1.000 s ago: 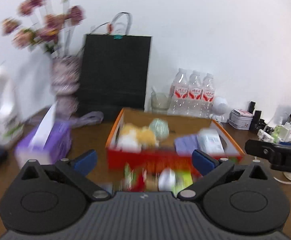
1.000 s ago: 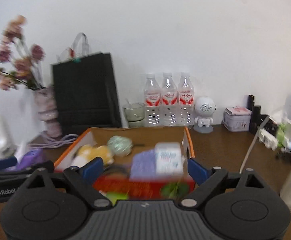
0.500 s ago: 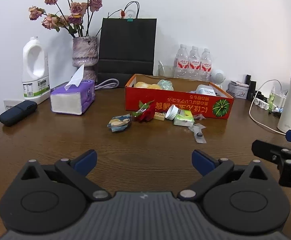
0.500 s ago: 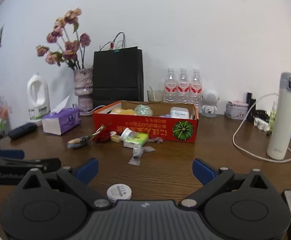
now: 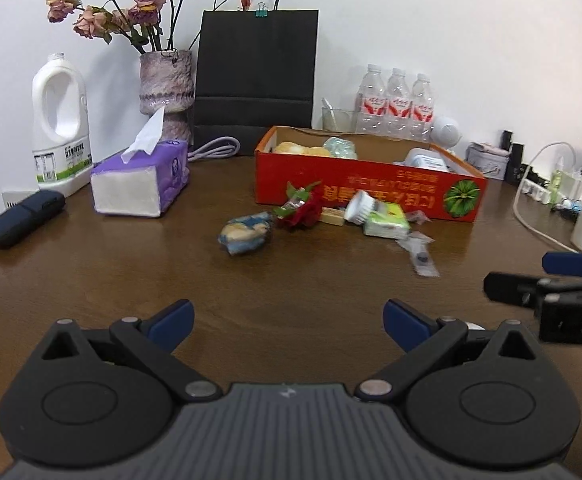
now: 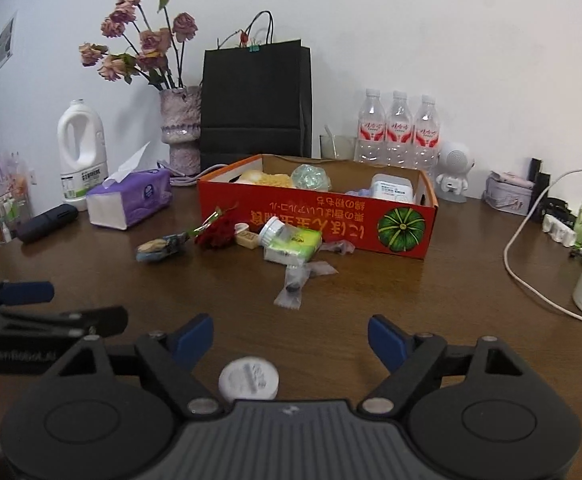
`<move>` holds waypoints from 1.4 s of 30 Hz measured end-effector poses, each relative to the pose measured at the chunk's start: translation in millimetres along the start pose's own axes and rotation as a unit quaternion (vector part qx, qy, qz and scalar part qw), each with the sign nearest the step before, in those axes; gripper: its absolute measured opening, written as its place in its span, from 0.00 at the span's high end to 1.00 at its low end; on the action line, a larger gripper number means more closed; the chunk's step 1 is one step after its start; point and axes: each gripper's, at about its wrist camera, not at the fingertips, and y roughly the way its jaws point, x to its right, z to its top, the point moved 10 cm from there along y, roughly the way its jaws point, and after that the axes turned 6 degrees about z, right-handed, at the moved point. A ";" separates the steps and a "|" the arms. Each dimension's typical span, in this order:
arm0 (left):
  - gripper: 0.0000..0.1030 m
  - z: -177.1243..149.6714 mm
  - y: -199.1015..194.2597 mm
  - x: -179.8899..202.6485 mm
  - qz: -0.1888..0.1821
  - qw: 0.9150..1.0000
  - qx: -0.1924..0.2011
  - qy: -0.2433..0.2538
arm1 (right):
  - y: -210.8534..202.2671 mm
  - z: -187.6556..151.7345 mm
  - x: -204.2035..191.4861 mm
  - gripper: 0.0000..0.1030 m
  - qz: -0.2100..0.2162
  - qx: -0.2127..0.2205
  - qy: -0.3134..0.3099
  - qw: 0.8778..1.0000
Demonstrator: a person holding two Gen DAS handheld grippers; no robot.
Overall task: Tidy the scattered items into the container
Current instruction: 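Open both tools and move them back toward the remaining items, then grasp the snack wrapper with the left tool while the right tool grasps the red flower ornament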
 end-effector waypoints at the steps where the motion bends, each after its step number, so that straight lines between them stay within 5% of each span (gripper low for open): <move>1: 0.00 7.1 6.5 -3.0 -0.001 1.000 0.002 0.003 | 5.7 4.4 1.1 0.21 0.002 -0.003 -0.001 1.000; 7: 0.05 39.6 79.2 -16.0 0.000 0.999 -0.031 0.036 | 49.9 48.6 -2.3 0.28 0.035 -0.010 -0.001 0.999; 12: 0.15 44.8 127.9 -29.2 -0.023 0.996 -0.080 -0.017 | 88.3 71.9 -16.1 0.29 0.050 -0.022 -0.045 0.998; 14: 0.23 46.3 140.4 -36.9 -0.027 0.994 -0.089 -0.049 | 108.1 76.8 -27.2 0.29 0.063 -0.041 -0.080 0.994; 18: 0.70 46.5 151.9 -48.1 -0.027 0.992 -0.095 -0.073 | 149.3 88.5 -48.0 0.31 0.092 -0.066 -0.132 0.985; 21: 0.77 44.8 151.8 -55.6 -0.022 0.993 -0.085 -0.077 | 182.1 89.1 -59.9 0.36 0.104 -0.093 -0.156 0.978; 26: 0.80 45.6 148.9 -62.6 -0.013 0.994 -0.069 -0.083 | 211.1 80.1 -68.2 0.61 0.111 -0.119 -0.172 0.971; 27: 0.80 46.3 147.5 -62.5 -0.013 0.995 -0.065 -0.080 | 210.6 77.8 -70.8 0.78 0.116 -0.121 -0.176 0.970; 30: 0.80 46.6 144.8 -60.5 -0.009 0.996 -0.059 -0.071 | 187.7 78.1 -79.3 0.81 0.118 -0.096 -0.203 0.967; 32: 0.80 47.7 140.4 -57.7 -0.011 0.997 -0.053 -0.064 | 161.0 77.3 -79.4 0.95 0.119 -0.083 -0.202 0.969; 36: 0.80 48.6 115.6 -42.7 -0.032 0.997 -0.038 -0.053 | 103.7 67.7 -47.7 0.96 0.107 -0.064 -0.118 0.985; 42: 0.80 23.6 67.0 -9.9 -0.068 0.995 -0.050 -0.045 | 45.0 25.9 22.3 0.89 0.032 -0.074 -0.044 0.996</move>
